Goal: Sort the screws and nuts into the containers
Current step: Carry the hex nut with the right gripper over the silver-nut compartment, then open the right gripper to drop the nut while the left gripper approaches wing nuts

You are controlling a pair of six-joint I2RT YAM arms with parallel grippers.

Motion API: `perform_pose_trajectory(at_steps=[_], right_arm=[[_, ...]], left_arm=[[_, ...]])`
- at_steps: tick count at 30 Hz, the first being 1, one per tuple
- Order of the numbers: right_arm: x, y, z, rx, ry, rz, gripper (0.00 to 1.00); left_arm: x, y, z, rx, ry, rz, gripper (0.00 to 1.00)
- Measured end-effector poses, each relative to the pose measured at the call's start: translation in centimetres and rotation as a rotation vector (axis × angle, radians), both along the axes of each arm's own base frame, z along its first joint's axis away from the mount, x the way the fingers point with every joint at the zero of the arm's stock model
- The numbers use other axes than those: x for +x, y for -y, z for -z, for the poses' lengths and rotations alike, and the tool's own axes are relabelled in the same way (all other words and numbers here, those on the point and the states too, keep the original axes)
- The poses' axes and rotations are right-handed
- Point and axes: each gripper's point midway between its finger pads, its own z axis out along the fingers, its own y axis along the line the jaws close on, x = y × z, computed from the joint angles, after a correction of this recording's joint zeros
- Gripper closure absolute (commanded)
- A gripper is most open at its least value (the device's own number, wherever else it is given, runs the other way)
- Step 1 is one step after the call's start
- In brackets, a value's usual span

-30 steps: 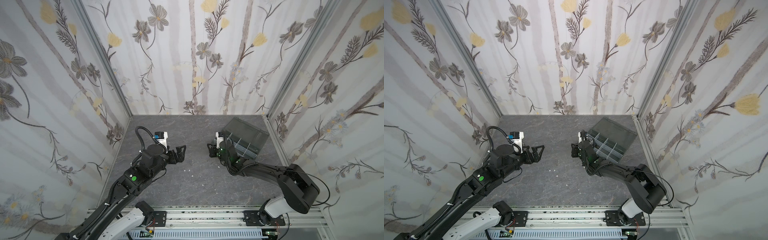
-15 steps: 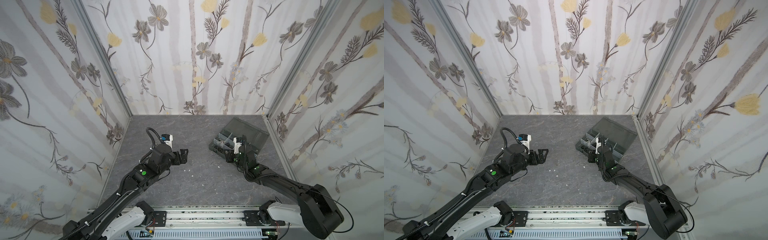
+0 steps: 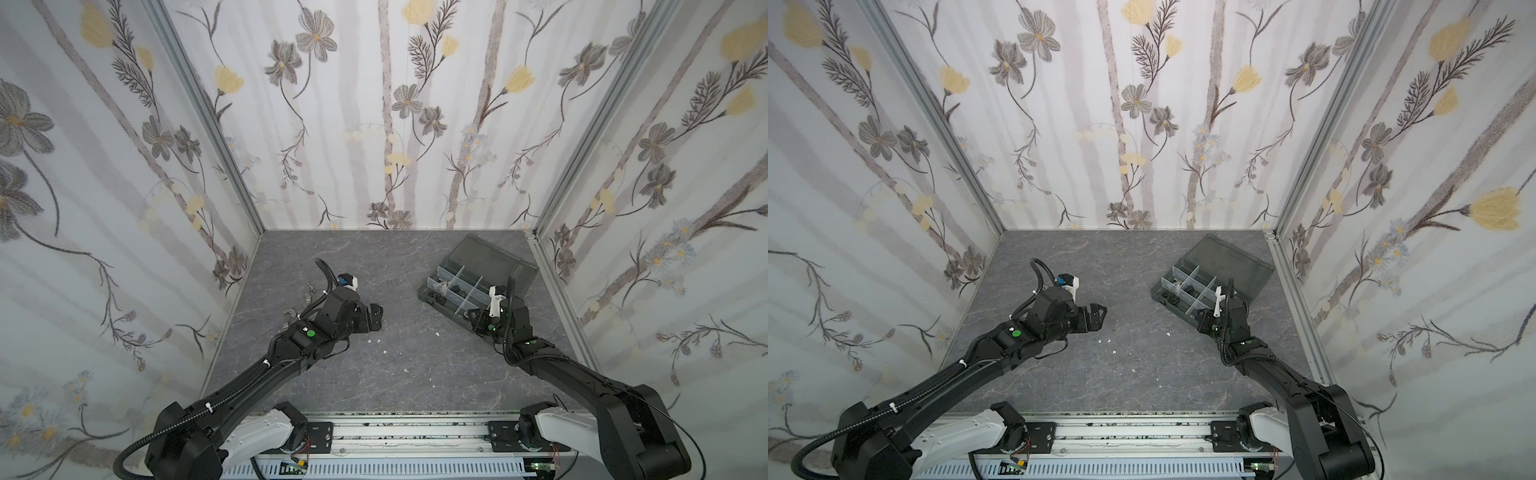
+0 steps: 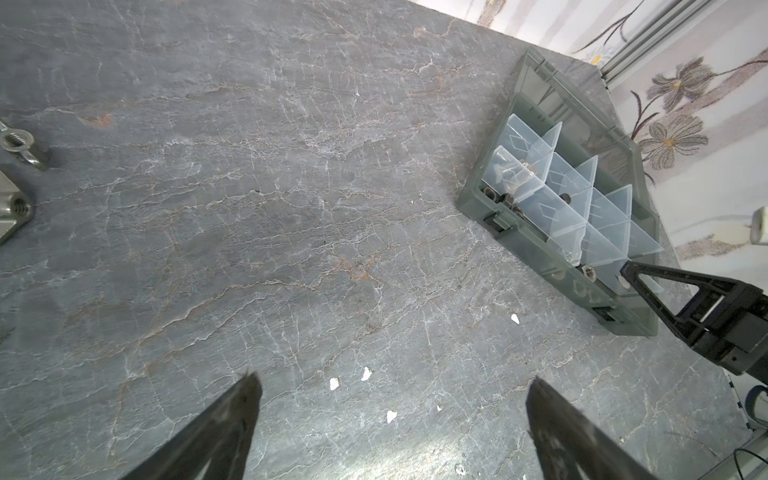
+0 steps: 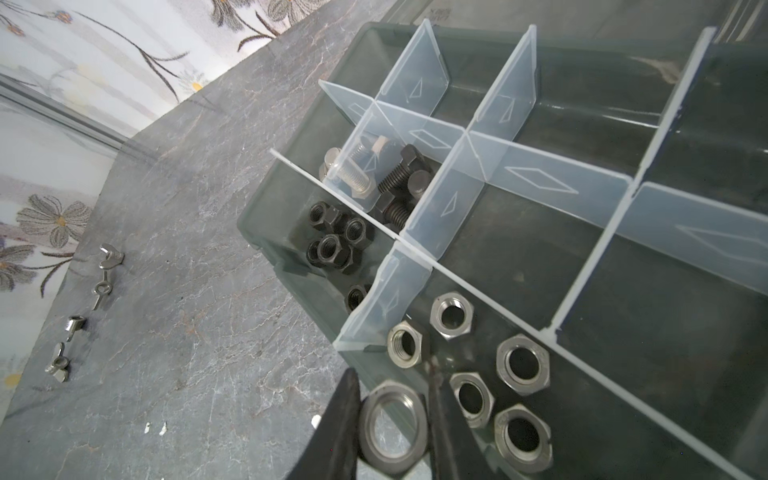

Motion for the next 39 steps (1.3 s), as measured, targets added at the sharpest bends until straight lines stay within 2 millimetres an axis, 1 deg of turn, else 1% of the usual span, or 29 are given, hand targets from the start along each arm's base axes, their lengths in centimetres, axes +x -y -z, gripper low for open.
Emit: perform_pose_trajectory(at_steps=[2,4,7,12,17,23,30,35,39], right_arm=[[0.0,0.1,0.5,0.009,-0.017,-0.002,0.84],[0.1,0.1,0.8,0.018,-0.032,0.004,0.79],[0.1,0.1,1.2,0.031,-0.044,0.001,0.67],[0.4,0.1,0.9,0.046,-0.037,0.005,0.51],[0.5,0.2,-0.2,0.057,-0.003,0.009,0.44],[0.1,0.3,-2.1,0.074,0.068,0.007,0.41],[-0.8,0.0,-4.2,0.115,0.156,-0.016,0.36],[-1.4,-0.3,-5.4,0.152,0.204,-0.04,0.3],[-2.0,-0.8,-6.0,0.187,0.232,-0.066,0.27]], left_arm=[[0.2,0.0,0.0,0.003,-0.002,-0.005,0.0],[0.6,-0.3,0.1,0.006,-0.003,-0.018,0.0],[1.3,-1.1,0.0,0.006,-0.004,-0.05,0.02],[2.8,-3.1,-1.1,0.001,0.009,-0.124,0.06],[4.5,-5.7,-1.9,0.023,0.016,-0.199,0.13],[6.6,-9.9,-0.7,0.081,-0.035,-0.303,0.25],[8.2,-12.8,1.7,0.131,-0.113,-0.355,0.38],[9.4,-14.4,3.1,0.166,-0.158,-0.382,0.41],[10.4,-15.5,4.0,0.187,-0.184,-0.402,0.42]])
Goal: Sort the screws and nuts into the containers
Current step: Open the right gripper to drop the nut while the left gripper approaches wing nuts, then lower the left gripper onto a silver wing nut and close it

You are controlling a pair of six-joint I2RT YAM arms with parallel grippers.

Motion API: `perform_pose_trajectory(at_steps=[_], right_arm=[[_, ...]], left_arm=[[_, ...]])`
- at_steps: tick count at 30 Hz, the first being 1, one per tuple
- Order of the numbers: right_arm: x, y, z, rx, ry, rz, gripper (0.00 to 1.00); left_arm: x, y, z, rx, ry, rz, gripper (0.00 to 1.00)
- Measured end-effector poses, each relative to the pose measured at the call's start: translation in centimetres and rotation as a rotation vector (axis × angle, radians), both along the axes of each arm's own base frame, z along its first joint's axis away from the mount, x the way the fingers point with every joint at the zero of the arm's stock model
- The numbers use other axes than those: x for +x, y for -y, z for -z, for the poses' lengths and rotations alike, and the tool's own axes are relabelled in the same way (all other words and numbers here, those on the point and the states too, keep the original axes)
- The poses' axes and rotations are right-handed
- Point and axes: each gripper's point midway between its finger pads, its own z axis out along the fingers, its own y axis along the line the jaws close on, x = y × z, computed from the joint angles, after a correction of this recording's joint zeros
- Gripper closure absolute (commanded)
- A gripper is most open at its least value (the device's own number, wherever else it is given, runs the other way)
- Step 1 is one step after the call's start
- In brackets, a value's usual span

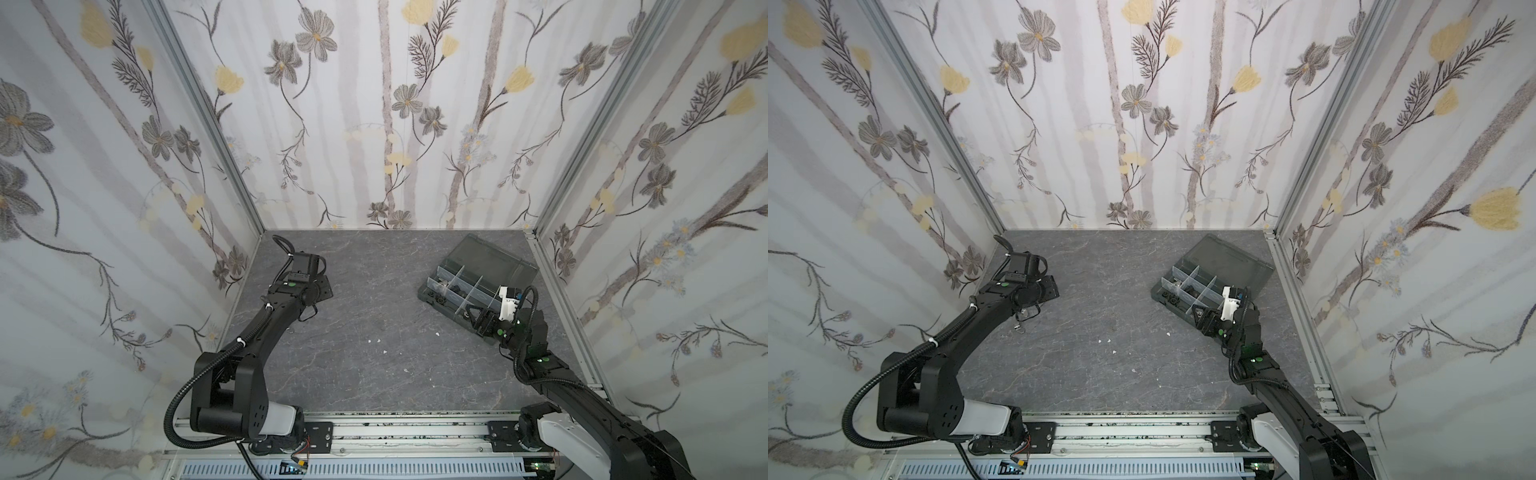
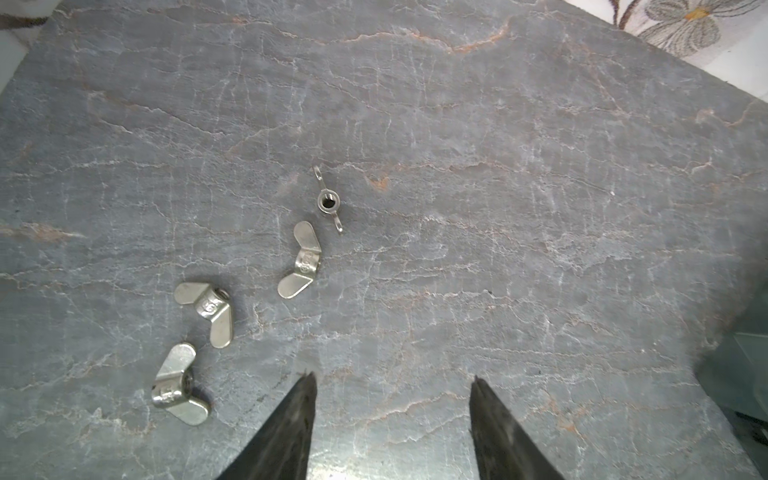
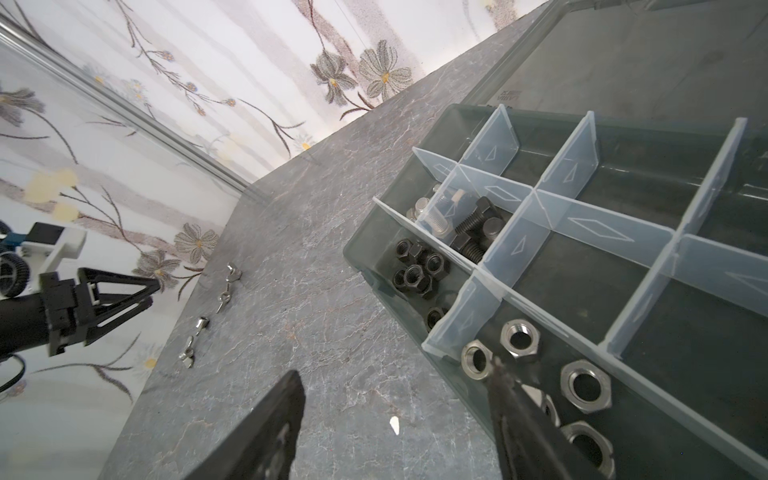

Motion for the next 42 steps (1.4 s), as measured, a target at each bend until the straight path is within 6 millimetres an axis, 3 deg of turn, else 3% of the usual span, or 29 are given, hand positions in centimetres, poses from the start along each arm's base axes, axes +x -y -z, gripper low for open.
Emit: perform_pose_trajectory(at_steps=[10,23,42], right_arm=[[-1.0,-0.7,-1.6,0.061,0.061,-0.041,0.27],[-1.7,-1.1,-2.7,0.095,0.093,-0.06,0.27],[-2.2,-1.9,-3.1,0.103,0.105,-0.089,0.27]], left_arm=[[2.5,-2.3,3.7,0.047,-0.108,-0.071,0.38],[7.1,-3.0,5.6,0.074,-0.169,-0.117,0.51],[8.6,-4.9,9.3,0.087,-0.265,-0.157,0.59]])
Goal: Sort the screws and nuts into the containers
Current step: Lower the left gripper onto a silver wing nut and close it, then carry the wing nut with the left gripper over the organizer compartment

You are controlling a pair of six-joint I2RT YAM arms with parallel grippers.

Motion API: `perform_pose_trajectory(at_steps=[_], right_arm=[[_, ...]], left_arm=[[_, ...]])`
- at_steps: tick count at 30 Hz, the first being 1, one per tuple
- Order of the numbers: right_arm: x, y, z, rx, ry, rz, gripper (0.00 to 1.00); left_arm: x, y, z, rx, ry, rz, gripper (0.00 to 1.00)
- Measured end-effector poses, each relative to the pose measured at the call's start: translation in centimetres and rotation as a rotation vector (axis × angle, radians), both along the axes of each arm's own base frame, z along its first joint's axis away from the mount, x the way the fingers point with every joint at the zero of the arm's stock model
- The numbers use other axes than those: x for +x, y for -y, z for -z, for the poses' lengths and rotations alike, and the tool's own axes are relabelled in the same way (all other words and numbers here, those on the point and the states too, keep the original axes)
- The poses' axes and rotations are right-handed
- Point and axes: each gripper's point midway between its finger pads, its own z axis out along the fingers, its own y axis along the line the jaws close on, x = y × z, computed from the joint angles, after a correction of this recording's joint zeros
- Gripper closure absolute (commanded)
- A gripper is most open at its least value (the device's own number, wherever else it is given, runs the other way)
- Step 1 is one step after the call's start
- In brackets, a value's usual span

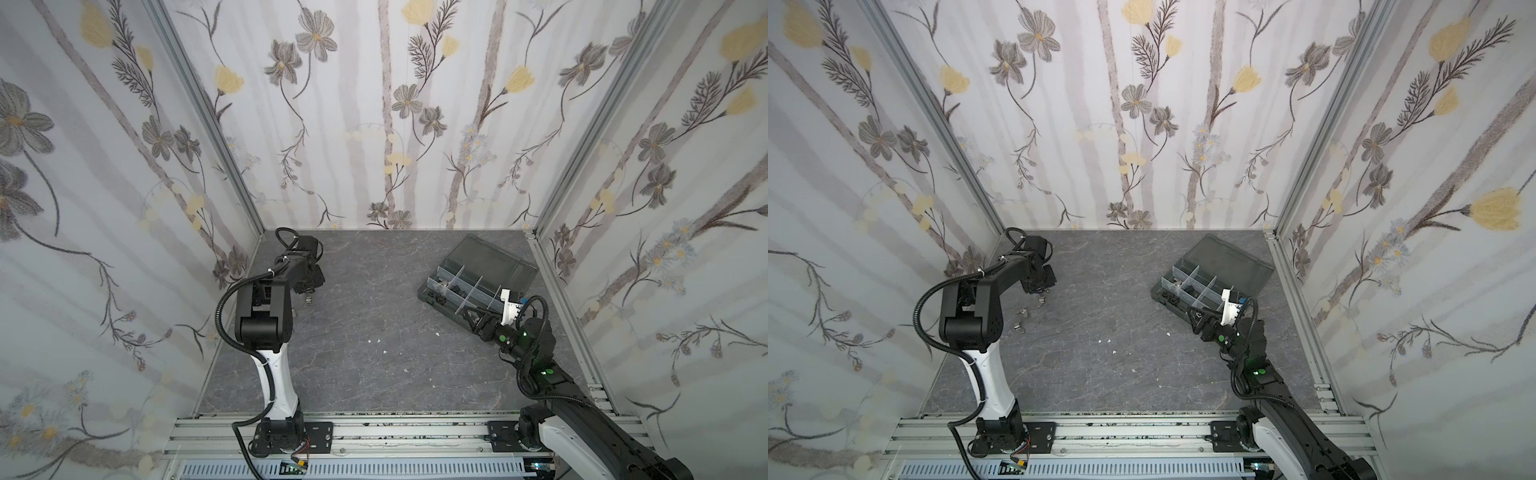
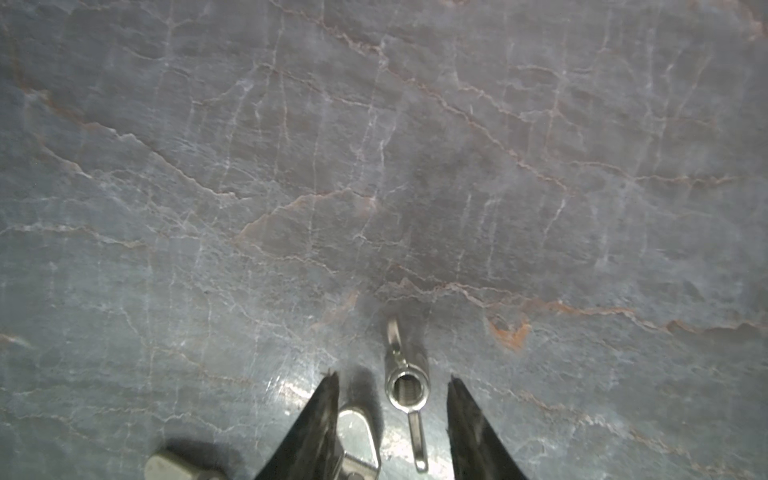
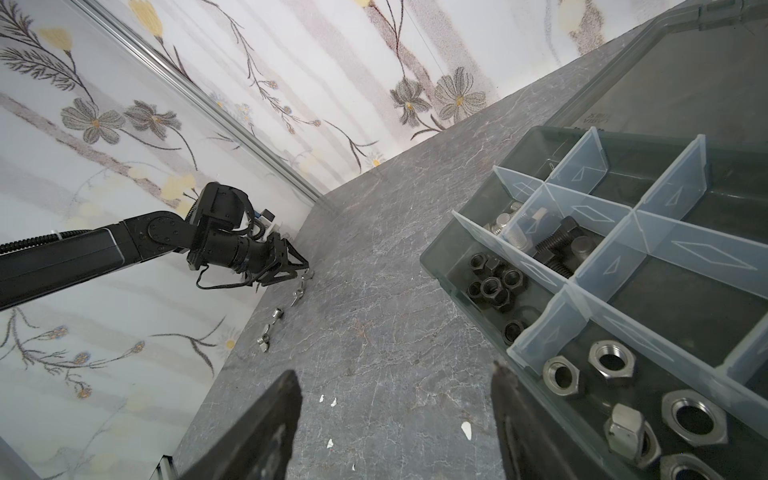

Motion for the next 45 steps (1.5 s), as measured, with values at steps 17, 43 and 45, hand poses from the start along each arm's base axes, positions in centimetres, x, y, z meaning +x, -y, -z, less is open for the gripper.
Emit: perform_pose_trajectory(at_steps=[17,43,45], right_arm=[[0.0,0.0,0.2,-0.004,-0.006,0.002,0.26],[0.0,0.6,-0.8,-0.008,0.035,0.037,0.2],[0.1,0.7,-0.7,-0.012,0.029,0.043,0.18]], left_arm=[[0.8,0.1,1.7,-0.006,-0.028,0.008,0.76],[-0.6,5.7,-1.3,-0.068,0.041,0.148,0.9],[-0.7,7.3,-2.4,-0.078,0.065,0.184,0.9]])
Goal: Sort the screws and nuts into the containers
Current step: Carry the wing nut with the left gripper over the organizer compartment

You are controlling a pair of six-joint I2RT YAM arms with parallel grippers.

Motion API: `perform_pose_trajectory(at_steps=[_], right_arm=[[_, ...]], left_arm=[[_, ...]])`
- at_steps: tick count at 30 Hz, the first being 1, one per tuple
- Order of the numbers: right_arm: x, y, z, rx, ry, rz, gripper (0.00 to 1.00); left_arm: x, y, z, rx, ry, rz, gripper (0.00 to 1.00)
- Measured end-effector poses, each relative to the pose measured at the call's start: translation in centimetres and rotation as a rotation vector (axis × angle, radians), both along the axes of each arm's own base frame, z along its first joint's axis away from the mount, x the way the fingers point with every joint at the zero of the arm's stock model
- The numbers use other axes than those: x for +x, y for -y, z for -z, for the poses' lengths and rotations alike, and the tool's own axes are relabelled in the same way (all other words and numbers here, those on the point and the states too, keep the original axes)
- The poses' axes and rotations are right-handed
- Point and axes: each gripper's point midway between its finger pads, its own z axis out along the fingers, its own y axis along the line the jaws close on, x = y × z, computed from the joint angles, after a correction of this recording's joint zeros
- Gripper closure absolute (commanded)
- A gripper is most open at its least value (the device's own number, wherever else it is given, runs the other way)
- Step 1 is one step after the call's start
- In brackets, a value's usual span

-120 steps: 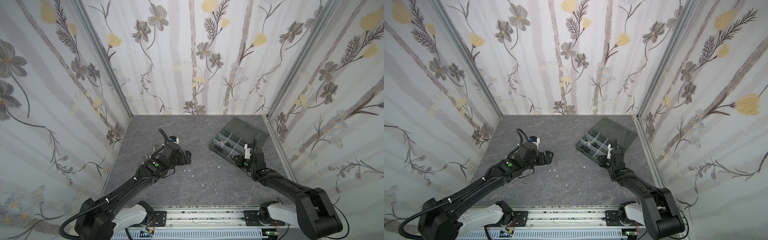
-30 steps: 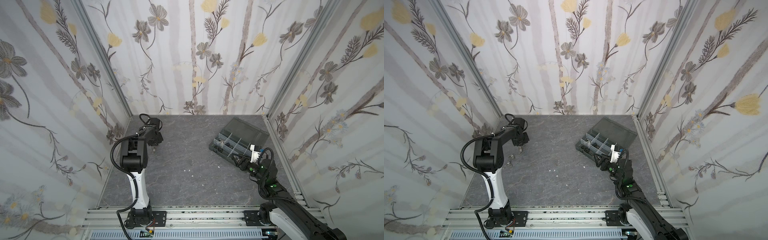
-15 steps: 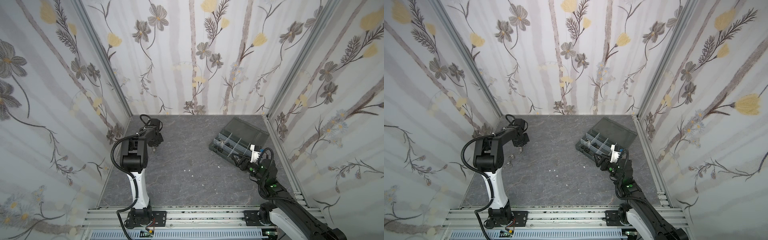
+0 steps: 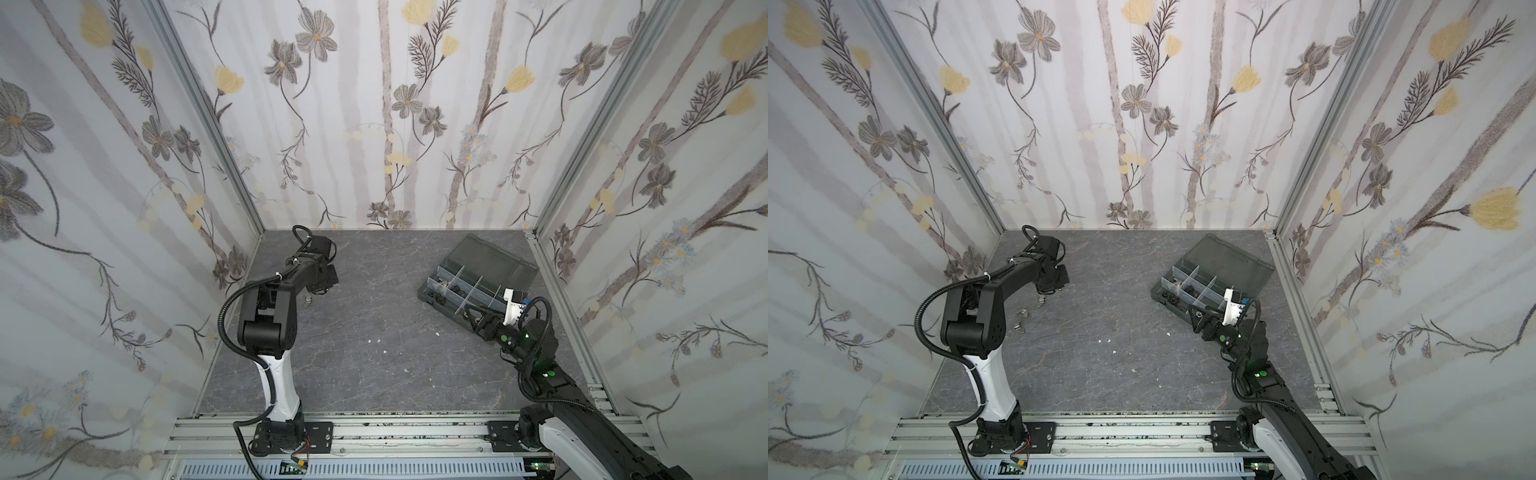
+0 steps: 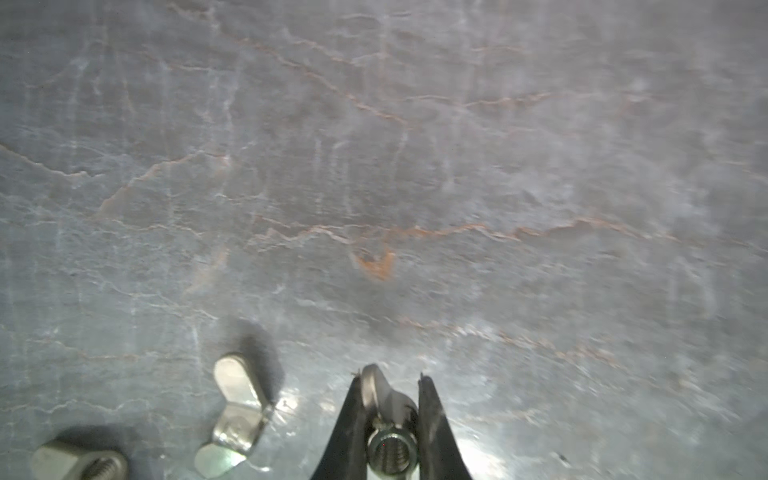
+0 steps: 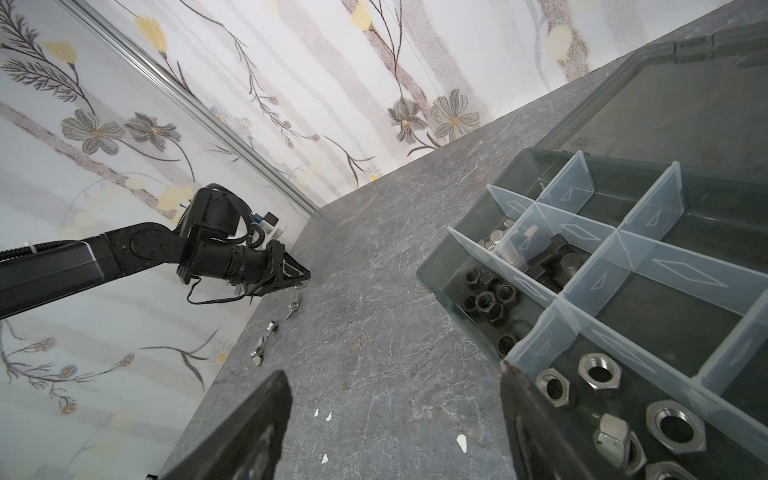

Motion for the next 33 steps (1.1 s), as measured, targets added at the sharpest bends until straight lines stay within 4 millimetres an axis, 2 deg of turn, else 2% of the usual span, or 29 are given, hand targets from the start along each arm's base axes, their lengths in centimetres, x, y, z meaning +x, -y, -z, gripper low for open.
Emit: perform_pose_trajectory(at_steps=[4,9,13,18,23,27,33], right_arm=[[0.4,0.3,-0.5,-0.001,0.003,0.017,0.16],[0.9,0.8,-1.5,-0.003,-0.003,0.029,0.12],[1.1,1.6,-2.8,-0.002,0.008,0.053,0.1],[1.5,2.5,-4.0,-0.007,-0.004,0.076,0.09],[1.8,3.9,-2.8,0.001,-0.072,0.107,0.09],[1.9,4.8,-2.3,0.025,-0.109,0.122,0.08],[1.8,5.3,-1.7,0.06,-0.147,0.14,0.08]], left_arm=[[-0.4,3.7,-1.9,-0.012,0.042,0.076,0.9],[-1.1,9.9,-3.7,-0.046,0.081,0.195,0.9],[-1.3,15.7,-5.5,-0.079,0.128,0.292,0.9],[-1.5,23.2,-6.9,-0.127,0.17,0.401,0.91],[-2.1,30.2,-8.5,-0.18,0.215,0.499,0.91],[-3.3,34.3,-9.0,-0.218,0.227,0.558,0.9],[-5.2,39.6,-8.5,-0.27,0.223,0.633,0.9]])
